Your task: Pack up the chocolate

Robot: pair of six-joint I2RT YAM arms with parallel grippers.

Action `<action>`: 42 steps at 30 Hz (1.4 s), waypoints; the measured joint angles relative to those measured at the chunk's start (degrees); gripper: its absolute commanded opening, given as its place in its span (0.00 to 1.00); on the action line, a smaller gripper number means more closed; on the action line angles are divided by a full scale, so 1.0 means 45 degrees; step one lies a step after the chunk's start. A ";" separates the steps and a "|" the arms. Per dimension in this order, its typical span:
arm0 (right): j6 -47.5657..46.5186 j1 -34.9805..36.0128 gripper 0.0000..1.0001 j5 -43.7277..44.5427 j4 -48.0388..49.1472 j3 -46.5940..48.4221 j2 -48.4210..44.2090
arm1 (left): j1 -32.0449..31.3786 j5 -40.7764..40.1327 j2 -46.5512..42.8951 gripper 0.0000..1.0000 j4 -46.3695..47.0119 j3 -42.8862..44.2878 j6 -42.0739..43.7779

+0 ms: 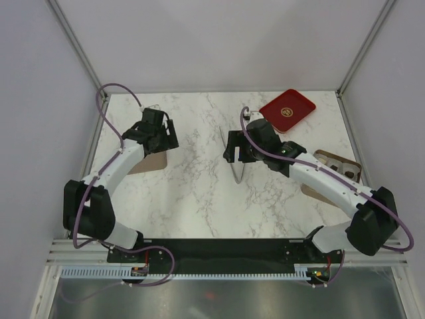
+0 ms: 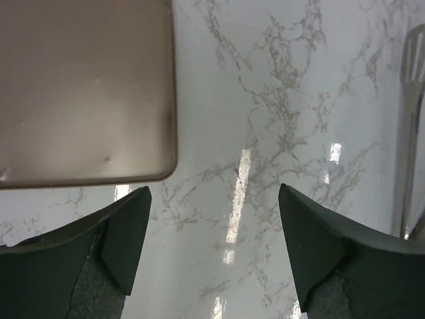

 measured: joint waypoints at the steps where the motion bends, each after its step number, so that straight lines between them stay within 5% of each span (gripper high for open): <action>1: -0.0044 0.0034 0.88 -0.0204 0.0160 -0.0418 -0.0311 | 0.0199 0.0000 0.0311 0.84 -0.0087 0.0107 0.0087; 12: -0.1010 0.0019 0.88 -0.0253 0.0763 -0.2807 -0.3031 | 0.0442 0.0500 0.4478 0.69 -0.0267 0.1350 0.0908; 22: -0.1525 0.0019 0.89 -0.0087 0.0976 -0.3298 -0.3696 | 0.0806 0.0321 0.5756 0.57 -0.0233 0.2098 0.1049; 26: -0.1579 0.0019 0.88 -0.0058 0.0855 -0.3444 -0.3755 | 0.0894 0.0384 0.6139 0.44 -0.0238 0.2113 0.1098; 32: -0.1661 0.0019 0.89 0.0053 0.0695 -0.3444 -0.4493 | 0.0899 0.0962 0.6159 0.03 -0.0209 0.2113 0.1185; 42: -0.2079 0.0015 0.90 -0.0408 0.1044 -0.2273 -0.3784 | 0.0894 0.3099 0.3628 0.02 -0.0835 0.1375 0.1263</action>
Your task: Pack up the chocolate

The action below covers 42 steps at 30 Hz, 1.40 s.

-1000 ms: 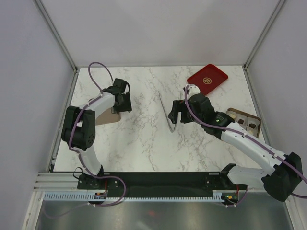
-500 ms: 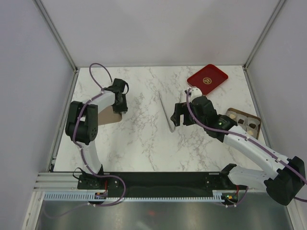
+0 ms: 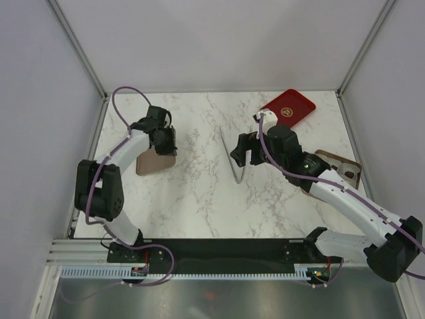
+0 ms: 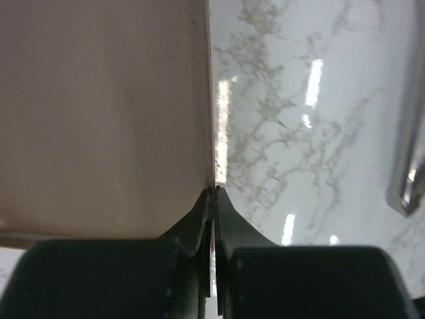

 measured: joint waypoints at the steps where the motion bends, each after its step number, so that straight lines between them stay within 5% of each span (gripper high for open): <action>1: -0.0199 0.0000 0.90 -0.0301 0.0233 0.0151 0.0126 | 0.0000 0.0379 -0.0602 0.02 -0.0073 -0.0136 0.0010; 8: -0.2453 0.0005 0.86 -0.1753 0.2365 0.0583 0.1030 | -0.0078 0.2900 -0.4624 0.02 -0.0656 -0.0918 0.0126; 17: -0.8038 0.0321 0.89 -0.2890 0.4464 0.0379 0.2783 | -0.0452 0.5620 -0.7465 0.02 -0.1292 -0.2108 0.0151; 28: -1.5970 0.2181 0.88 -0.2982 0.5275 -0.0845 0.2652 | -0.0923 0.7189 -0.7859 0.02 -0.1666 -0.2701 0.0151; 42: -2.0701 0.4289 0.82 -0.1690 0.6295 -0.0777 0.3823 | -0.1200 0.7514 -0.7922 0.02 -0.1802 -0.2701 0.0151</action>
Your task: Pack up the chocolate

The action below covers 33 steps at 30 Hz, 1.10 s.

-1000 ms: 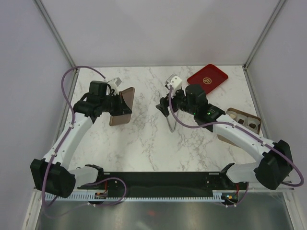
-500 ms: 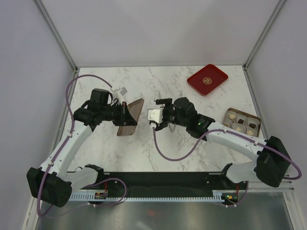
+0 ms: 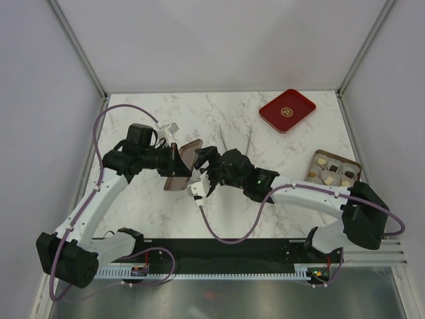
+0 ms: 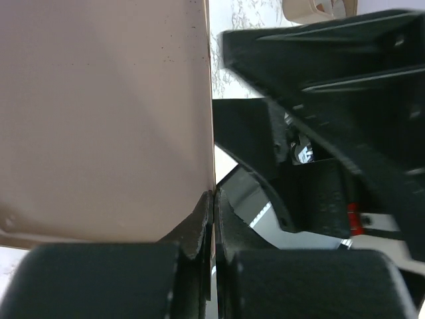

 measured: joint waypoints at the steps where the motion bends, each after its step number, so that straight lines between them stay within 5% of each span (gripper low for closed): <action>1: -0.0238 0.0102 0.82 0.0102 -0.0049 0.0078 0.0209 | -0.0024 0.0010 0.0000 0.02 -0.0049 0.0000 0.0000; 6: -0.1219 0.0505 0.76 0.0612 -0.0146 0.0495 0.1166 | -0.0063 0.0068 0.0005 0.02 -0.0427 0.0000 0.0044; 9: -0.1778 0.0709 0.64 0.0860 -0.0092 0.0695 0.1598 | -0.0087 0.0068 0.0044 0.02 -0.0690 0.0000 0.0180; 16: -0.2589 0.1025 0.14 0.1394 0.0267 0.0704 0.2157 | -0.0097 -0.0262 0.0359 0.02 -0.1501 0.0107 0.0520; 19: -0.2487 0.1137 0.00 0.1671 0.0622 0.0544 0.2234 | -0.0146 -0.0646 0.0627 0.04 -0.1987 0.0636 0.0588; 26: -0.0058 0.1413 0.00 0.1870 0.1195 0.0209 0.2011 | -0.0151 -0.2030 0.1880 0.48 -0.2589 0.3915 0.0355; 29: 0.2084 0.1608 0.00 0.1724 0.0763 -0.0097 0.1443 | 0.0024 -0.2822 0.2574 0.60 -0.2399 0.6567 0.0092; 33: 0.6280 0.1443 0.00 0.1685 0.0034 -0.0262 0.0291 | 0.0491 -0.3376 0.3245 0.63 -0.1885 0.9447 -0.0131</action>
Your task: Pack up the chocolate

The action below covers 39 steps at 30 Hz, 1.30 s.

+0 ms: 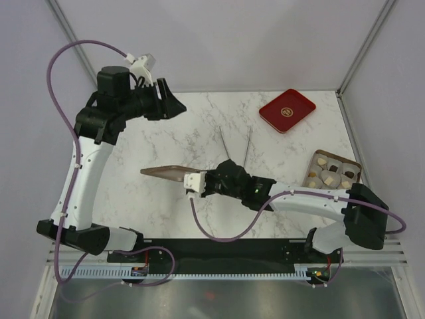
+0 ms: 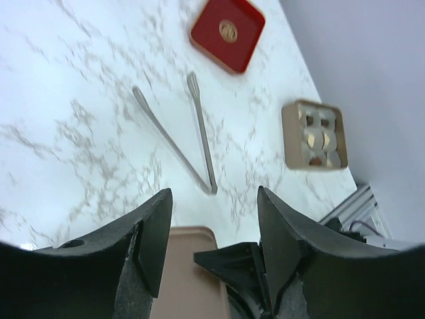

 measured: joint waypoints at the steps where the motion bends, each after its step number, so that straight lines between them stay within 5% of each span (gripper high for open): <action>1: 0.1195 -0.0238 0.00 -0.0214 -0.0194 -0.0005 -0.0330 | 0.0185 -0.0015 0.0112 0.63 0.0165 0.0525 -0.0019; 5: 0.5984 -0.2798 0.00 -0.2361 -0.0607 -0.0228 -0.1705 | 0.0991 0.0486 0.0238 0.66 0.0947 0.1064 -0.0019; 14: 1.3678 -0.9345 0.00 -0.8869 -0.0588 -0.0515 -0.2778 | 0.1515 0.3594 0.0078 0.70 0.2472 -0.2191 0.0593; 22: 1.7000 -0.9967 0.00 -1.2619 0.0257 0.0214 -0.3186 | 0.1525 0.6717 0.0534 0.70 0.4308 -0.3279 0.0850; 34: 2.2153 -1.0754 0.00 -1.3857 0.4707 0.0223 -0.3619 | 0.1569 0.8626 0.0865 0.69 0.6635 -0.5056 0.0767; 39: 2.4917 -1.0875 0.00 -1.3974 0.7898 -0.0063 -0.2579 | 0.1574 0.9874 0.0544 0.68 1.1356 -0.6858 -0.2982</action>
